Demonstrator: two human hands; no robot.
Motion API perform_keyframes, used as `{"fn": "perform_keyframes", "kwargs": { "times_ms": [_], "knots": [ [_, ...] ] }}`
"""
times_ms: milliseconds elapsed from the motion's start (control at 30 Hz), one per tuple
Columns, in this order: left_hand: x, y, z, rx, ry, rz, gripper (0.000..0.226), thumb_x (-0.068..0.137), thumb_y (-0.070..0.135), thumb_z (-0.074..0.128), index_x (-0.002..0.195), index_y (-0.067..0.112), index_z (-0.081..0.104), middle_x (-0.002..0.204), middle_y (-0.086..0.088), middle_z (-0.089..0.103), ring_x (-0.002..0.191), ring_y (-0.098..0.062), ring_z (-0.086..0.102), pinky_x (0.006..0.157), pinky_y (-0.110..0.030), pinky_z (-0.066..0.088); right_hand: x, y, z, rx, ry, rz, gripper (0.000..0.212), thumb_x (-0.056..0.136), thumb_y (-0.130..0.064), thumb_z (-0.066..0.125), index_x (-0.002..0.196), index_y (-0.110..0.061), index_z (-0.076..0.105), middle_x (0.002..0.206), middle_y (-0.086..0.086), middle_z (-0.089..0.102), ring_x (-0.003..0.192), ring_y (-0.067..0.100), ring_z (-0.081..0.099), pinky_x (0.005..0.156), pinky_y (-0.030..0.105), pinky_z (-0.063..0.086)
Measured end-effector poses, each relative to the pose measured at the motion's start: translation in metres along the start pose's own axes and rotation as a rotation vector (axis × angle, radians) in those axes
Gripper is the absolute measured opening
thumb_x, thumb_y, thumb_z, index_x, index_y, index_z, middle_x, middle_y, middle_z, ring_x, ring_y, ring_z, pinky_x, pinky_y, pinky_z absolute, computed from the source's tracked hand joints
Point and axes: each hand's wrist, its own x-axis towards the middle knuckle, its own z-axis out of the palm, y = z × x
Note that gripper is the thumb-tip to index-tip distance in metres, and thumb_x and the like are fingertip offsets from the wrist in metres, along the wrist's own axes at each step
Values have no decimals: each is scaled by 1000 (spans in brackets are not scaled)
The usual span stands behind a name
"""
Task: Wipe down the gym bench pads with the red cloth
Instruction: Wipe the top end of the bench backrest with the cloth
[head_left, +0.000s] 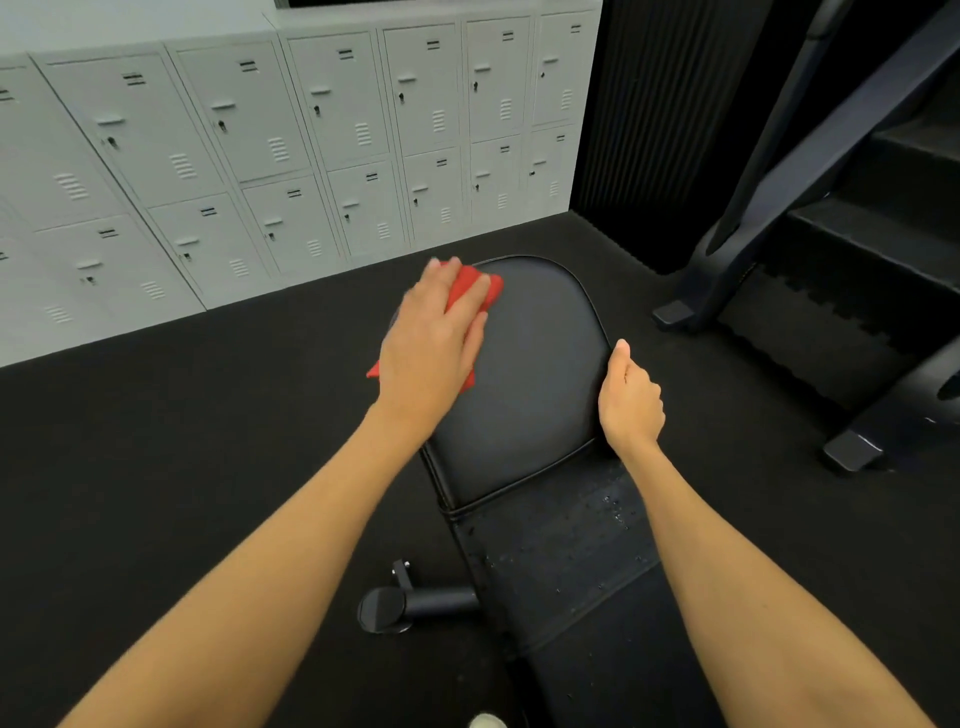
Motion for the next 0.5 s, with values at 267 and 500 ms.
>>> {"fn": "perform_keyframes", "kwargs": {
  "times_ms": [267, 500],
  "knots": [
    [-87, 28, 18, -108, -56, 87, 38, 87, -1, 74, 125, 3, 69, 137, -25, 58, 129, -47, 52, 109, -57, 39, 2, -4, -9, 65, -139, 36, 67, 102, -51, 14, 127, -7, 57, 121, 14, 62, 120, 35, 50, 100, 45, 34],
    [-82, 50, 8, -658, -160, -238, 32, 104, 12, 51, 133, 16, 64, 150, -1, 49, 149, -12, 26, 124, -25, 10, -58, -32, -31, 464, 6, -262, 19, 95, -31, 50, 110, -33, 62, 101, -19, 64, 99, -3, 59, 80, 17, 45]
  ]
}}
